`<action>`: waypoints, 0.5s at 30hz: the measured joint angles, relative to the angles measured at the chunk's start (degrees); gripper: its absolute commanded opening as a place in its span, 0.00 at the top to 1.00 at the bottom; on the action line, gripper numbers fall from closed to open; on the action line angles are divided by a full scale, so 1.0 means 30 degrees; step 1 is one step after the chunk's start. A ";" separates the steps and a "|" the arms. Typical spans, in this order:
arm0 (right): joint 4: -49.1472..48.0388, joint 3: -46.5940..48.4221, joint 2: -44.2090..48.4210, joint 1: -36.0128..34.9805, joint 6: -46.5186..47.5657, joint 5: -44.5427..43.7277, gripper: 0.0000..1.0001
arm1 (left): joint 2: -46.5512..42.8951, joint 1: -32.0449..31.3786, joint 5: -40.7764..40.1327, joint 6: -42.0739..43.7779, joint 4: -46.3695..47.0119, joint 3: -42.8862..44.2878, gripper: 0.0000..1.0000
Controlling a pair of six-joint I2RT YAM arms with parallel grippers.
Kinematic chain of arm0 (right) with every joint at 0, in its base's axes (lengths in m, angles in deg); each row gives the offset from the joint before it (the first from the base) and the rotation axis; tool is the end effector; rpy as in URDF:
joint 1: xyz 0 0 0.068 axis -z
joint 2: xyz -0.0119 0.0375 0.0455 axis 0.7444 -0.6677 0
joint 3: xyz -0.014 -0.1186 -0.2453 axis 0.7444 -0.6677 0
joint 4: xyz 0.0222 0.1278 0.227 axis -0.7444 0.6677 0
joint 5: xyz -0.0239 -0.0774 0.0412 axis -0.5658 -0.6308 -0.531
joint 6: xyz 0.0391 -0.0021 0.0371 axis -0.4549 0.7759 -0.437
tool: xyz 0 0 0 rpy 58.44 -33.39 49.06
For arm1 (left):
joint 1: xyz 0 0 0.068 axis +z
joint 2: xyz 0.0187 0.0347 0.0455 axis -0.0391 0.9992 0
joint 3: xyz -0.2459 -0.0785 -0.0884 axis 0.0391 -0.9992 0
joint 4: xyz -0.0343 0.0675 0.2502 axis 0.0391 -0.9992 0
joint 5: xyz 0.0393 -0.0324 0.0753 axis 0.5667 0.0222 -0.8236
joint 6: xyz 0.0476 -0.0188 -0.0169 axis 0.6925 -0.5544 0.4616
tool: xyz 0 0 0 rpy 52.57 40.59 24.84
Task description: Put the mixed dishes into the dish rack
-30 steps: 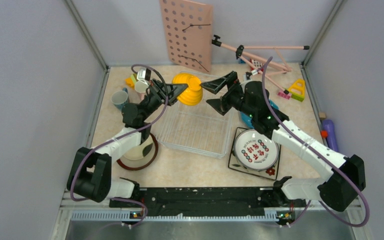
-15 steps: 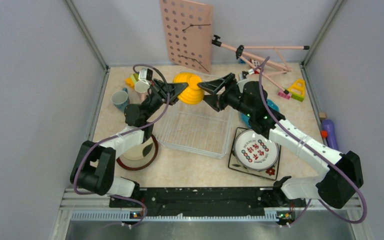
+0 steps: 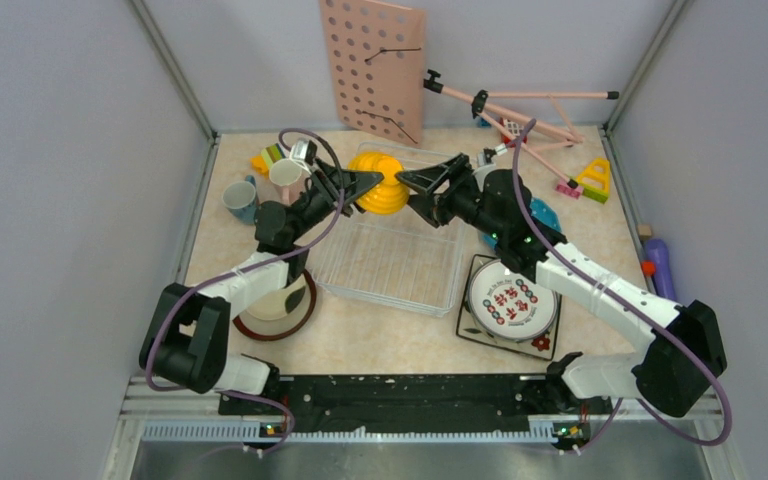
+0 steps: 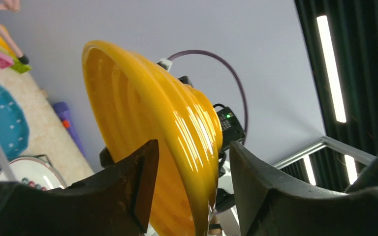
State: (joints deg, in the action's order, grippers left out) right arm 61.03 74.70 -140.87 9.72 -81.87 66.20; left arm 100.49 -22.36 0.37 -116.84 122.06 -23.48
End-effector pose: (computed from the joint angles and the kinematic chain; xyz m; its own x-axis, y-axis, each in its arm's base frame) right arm 0.2338 0.1910 0.3467 -0.7178 0.6885 -0.1031 -0.0124 0.1354 0.9907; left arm 0.2653 -0.1194 0.3161 -0.7898 -0.5690 -0.2291 0.4286 -0.2447 -0.8697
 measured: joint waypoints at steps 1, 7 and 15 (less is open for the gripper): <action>0.0102 -0.0095 0.0000 -0.0022 0.0146 -0.0058 0.88 | -0.0080 -0.0051 0.0197 0.0262 -0.0568 0.0000 0.27; 0.0430 -0.0204 0.0036 -0.0044 0.0925 -0.0568 0.89 | -0.1049 -0.0087 0.0736 0.1989 -0.3942 0.0000 0.05; 0.2135 -0.0211 0.0860 -0.0044 0.2484 -0.2113 0.89 | -0.3111 0.0066 0.0095 0.5129 -1.0579 0.0182 0.02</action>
State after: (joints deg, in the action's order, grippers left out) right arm 67.43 74.07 -138.29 9.59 -74.42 59.86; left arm 91.16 -22.17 0.65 -101.46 90.32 -22.93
